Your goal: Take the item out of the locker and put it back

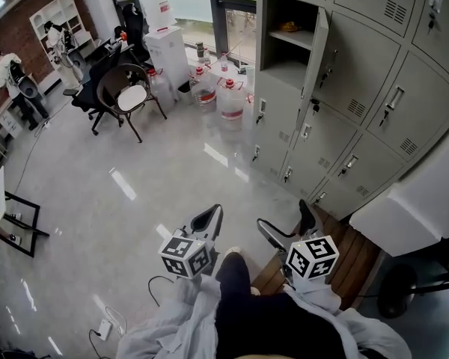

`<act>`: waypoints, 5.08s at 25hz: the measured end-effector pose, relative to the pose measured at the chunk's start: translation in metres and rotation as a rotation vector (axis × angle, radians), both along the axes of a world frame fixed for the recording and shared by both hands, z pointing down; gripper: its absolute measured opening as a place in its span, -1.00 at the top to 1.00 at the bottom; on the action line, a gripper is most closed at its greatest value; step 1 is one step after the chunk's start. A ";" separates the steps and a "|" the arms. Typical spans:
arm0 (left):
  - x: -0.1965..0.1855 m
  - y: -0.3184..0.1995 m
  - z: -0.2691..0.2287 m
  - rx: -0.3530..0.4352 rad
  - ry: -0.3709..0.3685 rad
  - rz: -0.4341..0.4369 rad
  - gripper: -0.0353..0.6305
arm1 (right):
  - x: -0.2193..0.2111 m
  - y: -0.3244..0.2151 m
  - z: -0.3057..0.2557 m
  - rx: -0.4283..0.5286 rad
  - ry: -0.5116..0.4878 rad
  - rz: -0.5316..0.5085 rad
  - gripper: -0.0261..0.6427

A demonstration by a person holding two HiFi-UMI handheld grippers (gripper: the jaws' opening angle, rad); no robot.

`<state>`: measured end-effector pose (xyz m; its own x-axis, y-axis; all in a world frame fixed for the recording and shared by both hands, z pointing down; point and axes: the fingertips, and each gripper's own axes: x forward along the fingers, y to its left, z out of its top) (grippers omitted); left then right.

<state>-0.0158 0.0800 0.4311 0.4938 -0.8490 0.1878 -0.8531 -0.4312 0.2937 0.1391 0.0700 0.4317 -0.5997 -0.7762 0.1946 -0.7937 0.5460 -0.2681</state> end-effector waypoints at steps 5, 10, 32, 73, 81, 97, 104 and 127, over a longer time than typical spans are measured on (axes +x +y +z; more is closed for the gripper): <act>-0.017 -0.062 0.000 0.028 -0.001 0.020 0.88 | -0.015 -0.058 0.005 0.005 -0.001 0.021 -0.80; -0.044 -0.124 0.002 0.042 0.012 0.025 0.88 | -0.043 -0.115 0.001 -0.006 -0.045 0.024 -0.80; -0.109 -0.254 0.051 0.072 0.016 0.108 0.88 | -0.111 -0.243 0.040 0.041 -0.033 0.074 -0.80; -0.057 -0.610 0.057 0.089 0.007 0.282 0.88 | -0.061 -0.579 0.036 0.061 -0.029 0.190 -0.80; -0.016 -0.641 0.041 0.107 0.013 0.476 0.88 | -0.046 -0.591 0.010 0.109 -0.004 0.297 -0.80; 0.027 -0.697 -0.058 0.245 0.055 0.678 0.88 | -0.012 -0.623 -0.162 0.432 0.079 0.450 -0.77; 0.021 -0.712 -0.084 0.295 0.083 0.658 0.88 | -0.006 -0.670 -0.207 0.446 0.120 0.319 -0.77; 0.014 -0.752 -0.122 0.409 0.056 0.593 0.88 | 0.054 -0.815 -0.169 0.043 0.571 0.092 -0.77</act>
